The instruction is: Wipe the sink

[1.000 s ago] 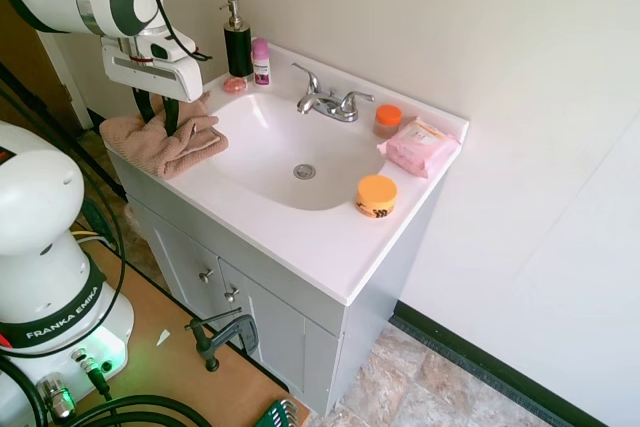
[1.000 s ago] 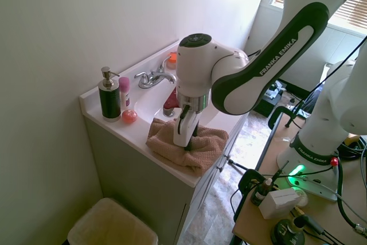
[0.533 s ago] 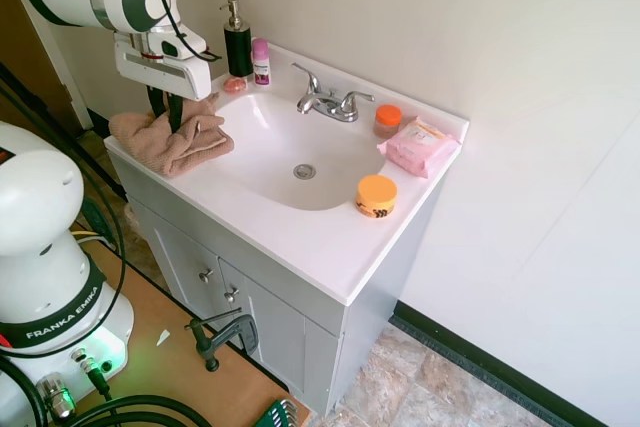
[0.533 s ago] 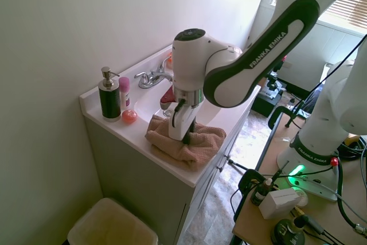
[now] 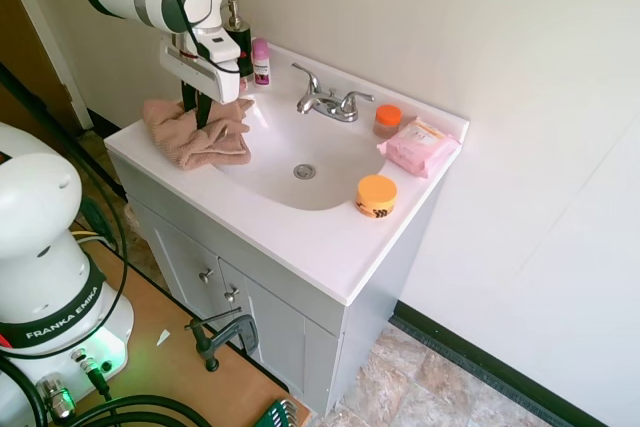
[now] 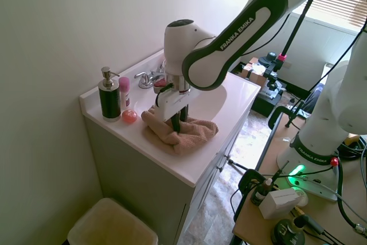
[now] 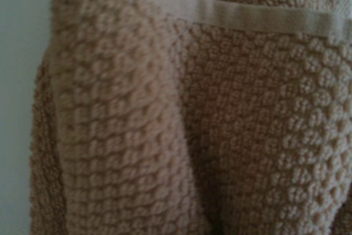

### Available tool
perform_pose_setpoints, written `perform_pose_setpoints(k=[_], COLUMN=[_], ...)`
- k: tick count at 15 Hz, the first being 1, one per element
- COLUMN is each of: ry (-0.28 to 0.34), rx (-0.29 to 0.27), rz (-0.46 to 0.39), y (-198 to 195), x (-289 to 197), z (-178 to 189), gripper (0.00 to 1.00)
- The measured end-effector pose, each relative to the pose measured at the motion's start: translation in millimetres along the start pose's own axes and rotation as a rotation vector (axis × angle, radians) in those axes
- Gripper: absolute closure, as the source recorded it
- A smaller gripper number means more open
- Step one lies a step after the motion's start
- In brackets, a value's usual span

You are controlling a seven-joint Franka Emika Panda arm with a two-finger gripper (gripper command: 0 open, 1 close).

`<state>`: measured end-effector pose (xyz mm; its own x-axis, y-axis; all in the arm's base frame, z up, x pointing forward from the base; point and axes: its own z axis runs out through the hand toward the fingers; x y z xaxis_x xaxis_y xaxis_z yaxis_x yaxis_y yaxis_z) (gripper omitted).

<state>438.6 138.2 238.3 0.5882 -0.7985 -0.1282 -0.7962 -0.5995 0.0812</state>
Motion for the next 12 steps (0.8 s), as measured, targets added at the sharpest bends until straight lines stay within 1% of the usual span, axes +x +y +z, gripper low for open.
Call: perform_pose_setpoints(k=[1, 3, 5, 7, 8, 10, 12], ry=[-0.009, -0.036, -0.057, -0.055, -0.031, 0.044, 0.117], rx=[-0.011, -0.050, -0.082, -0.120, -0.145, -0.192, -0.213], rz=[0.031, 0.072, 0.092, 0.085, 0.056, -0.019, -0.068], y=[4.7, 14.3, 19.4, 27.3, 30.9, 33.7, 32.9], x=[15.3, 40.0, 56.9, 69.1, 73.0, 71.8, 62.9], z=[8.6, 32.6, 44.5, 49.0, 51.0, 55.2, 58.6], gripper=[1.00, 1.00, 1.00, 1.00, 1.00, 1.00, 1.00])
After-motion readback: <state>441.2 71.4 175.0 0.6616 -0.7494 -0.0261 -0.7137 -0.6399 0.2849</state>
